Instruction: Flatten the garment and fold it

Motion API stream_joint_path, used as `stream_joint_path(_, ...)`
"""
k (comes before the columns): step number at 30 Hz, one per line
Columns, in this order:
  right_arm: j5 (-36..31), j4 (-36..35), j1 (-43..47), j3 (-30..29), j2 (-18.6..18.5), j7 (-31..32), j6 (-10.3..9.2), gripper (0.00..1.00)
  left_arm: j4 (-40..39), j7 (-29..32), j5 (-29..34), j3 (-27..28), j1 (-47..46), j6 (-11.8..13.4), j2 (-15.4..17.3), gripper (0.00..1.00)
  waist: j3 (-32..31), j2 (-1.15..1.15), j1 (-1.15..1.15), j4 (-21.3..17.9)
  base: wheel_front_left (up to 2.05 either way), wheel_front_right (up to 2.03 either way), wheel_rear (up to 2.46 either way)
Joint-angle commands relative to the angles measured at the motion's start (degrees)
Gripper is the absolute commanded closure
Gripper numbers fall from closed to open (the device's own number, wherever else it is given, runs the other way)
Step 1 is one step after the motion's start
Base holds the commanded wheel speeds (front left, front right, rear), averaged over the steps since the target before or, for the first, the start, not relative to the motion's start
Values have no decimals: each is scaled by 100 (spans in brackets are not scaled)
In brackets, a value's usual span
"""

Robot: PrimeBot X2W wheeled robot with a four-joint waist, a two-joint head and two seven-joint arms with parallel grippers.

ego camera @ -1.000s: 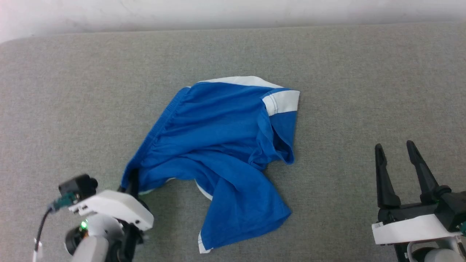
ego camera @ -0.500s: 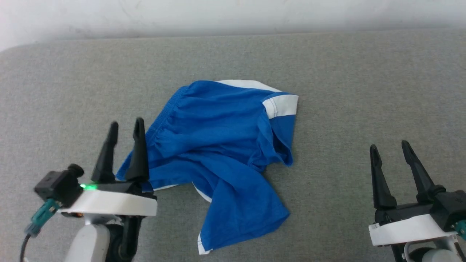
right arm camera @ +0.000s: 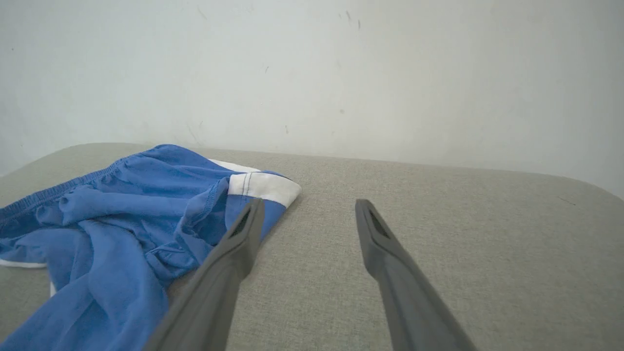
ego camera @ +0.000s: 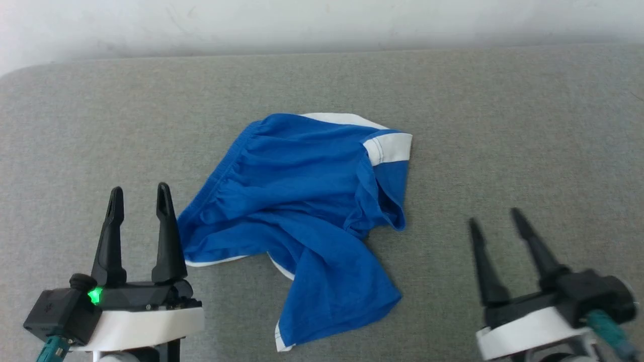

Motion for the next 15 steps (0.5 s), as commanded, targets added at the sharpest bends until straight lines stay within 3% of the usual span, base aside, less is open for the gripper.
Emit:
stream_joint_path(1,-66,-83,28,243,17,195,-5,0,28,-26,50,32,-4,-33,-23,0,-23,-1,0,108,0,0,0)
stream_joint_path(5,-233,-64,75,891,-9,1052,-5,0,73,-26,-18,-42,-84,12,-27,0,-37,-1,0,251,0,0,0)
stream_joint_path(9,-7,56,105,1434,-260,2013,-5,0,143,-26,-30,-155,-93,31,-28,0,-36,-1,0,390,0,0,0)
stream_joint_path(15,215,196,128,1633,-470,2771,-5,0,223,-27,-82,-279,-99,92,-28,0,-12,-1,0,559,0,0,0)
